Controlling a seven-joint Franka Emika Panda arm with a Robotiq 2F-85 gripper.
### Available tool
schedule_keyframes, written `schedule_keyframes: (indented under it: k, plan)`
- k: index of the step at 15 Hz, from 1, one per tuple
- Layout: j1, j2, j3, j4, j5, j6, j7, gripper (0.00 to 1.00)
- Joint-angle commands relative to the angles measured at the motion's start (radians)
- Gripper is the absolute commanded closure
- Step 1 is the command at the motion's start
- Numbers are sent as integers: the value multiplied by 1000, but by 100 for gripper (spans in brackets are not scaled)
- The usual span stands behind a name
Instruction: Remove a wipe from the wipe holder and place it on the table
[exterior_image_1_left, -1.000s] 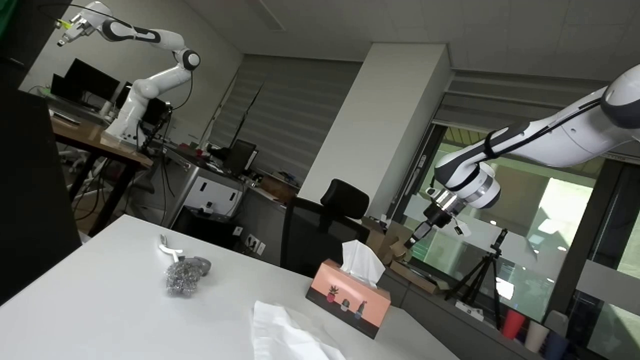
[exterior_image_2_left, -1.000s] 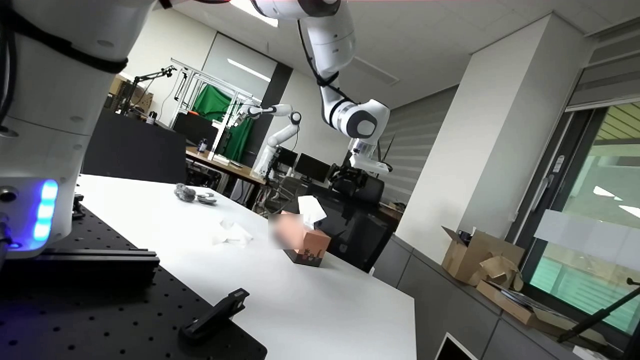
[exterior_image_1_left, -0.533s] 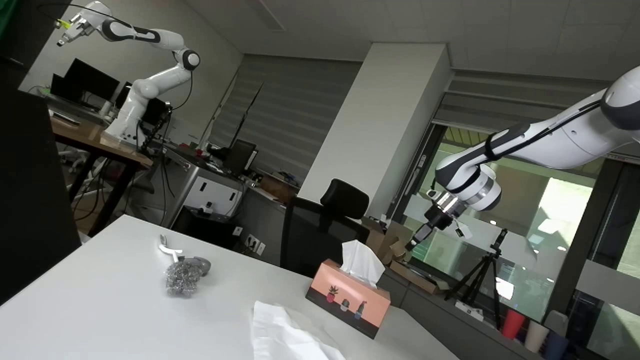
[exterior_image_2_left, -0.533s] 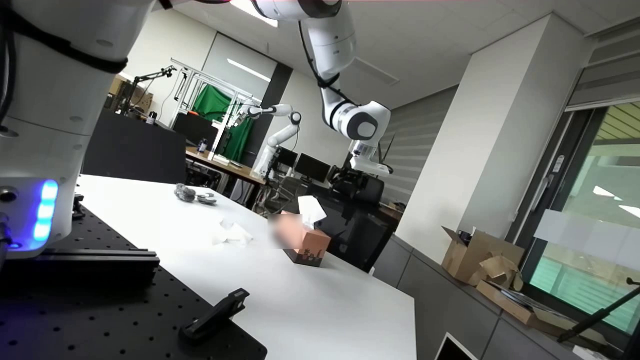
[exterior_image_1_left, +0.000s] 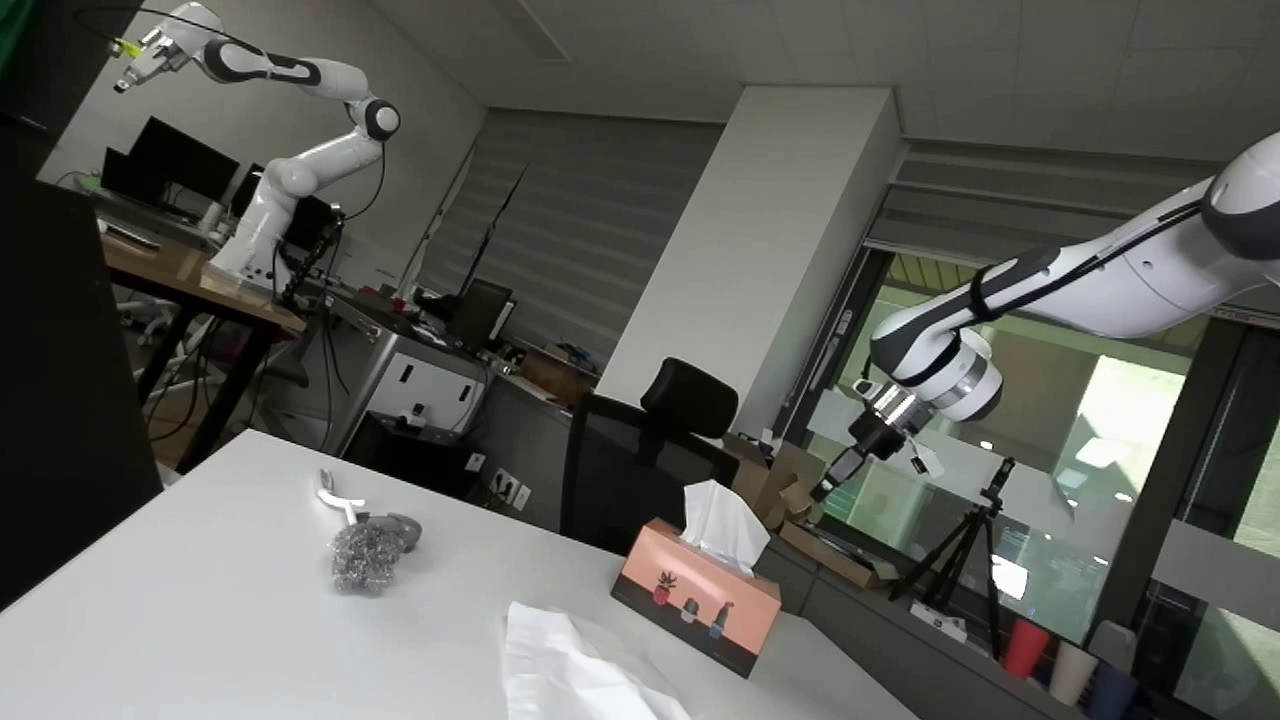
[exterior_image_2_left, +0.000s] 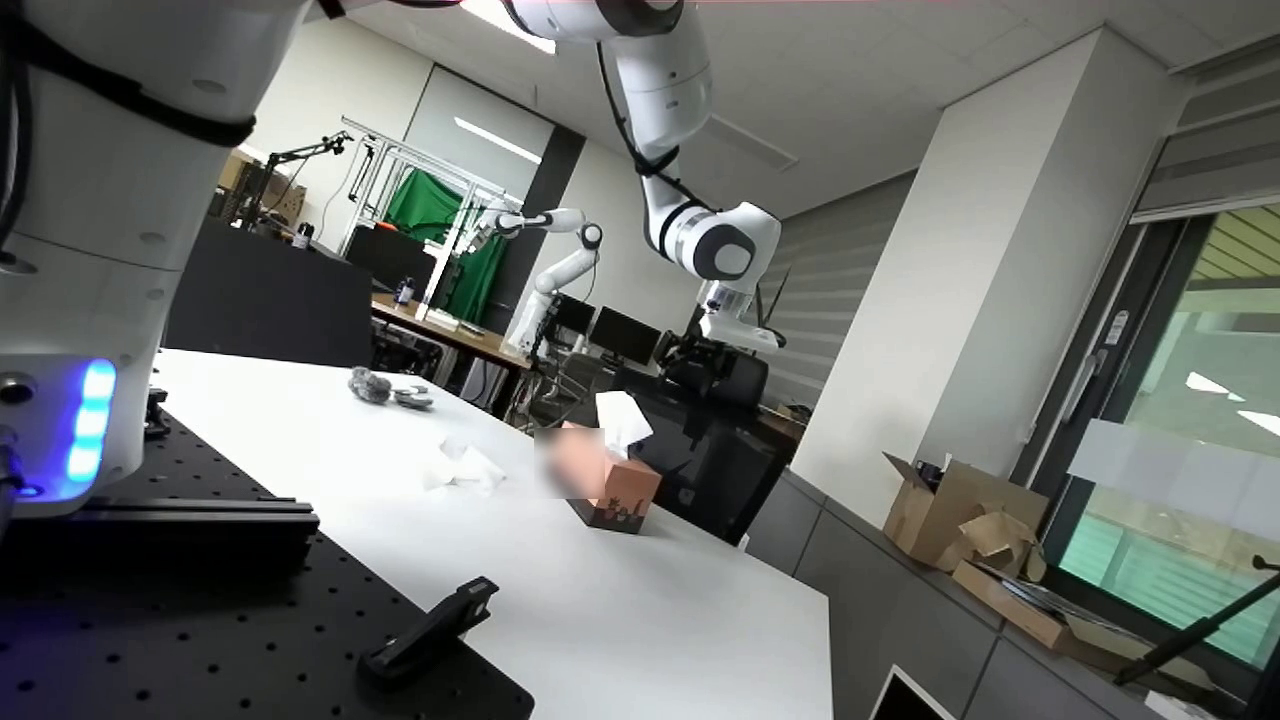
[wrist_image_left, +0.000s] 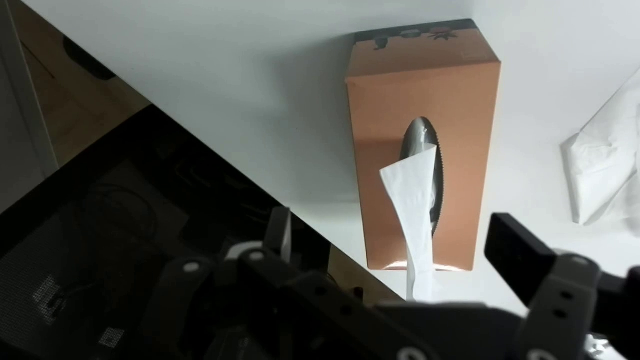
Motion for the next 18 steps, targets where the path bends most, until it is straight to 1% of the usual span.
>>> schedule_keyframes:
  k: [1, 5, 8, 13, 15, 17, 18]
  plan:
    - [-30, 38, 41, 63, -24, -22, -29, 0]
    - [-45, 163, 83, 264, -33, -156, -86, 0]
    - [-31, 262, 86, 404, -51, -246, -107, 0]
    - [-19, 421, 114, 621, -56, -409, -137, 0]
    - [-13, 479, 132, 703, -50, -436, -168, 0]
    - [-6, 525, 151, 763, -46, -435, -211, 0]
    - [1, 543, 154, 785, -47, -419, -219, 25]
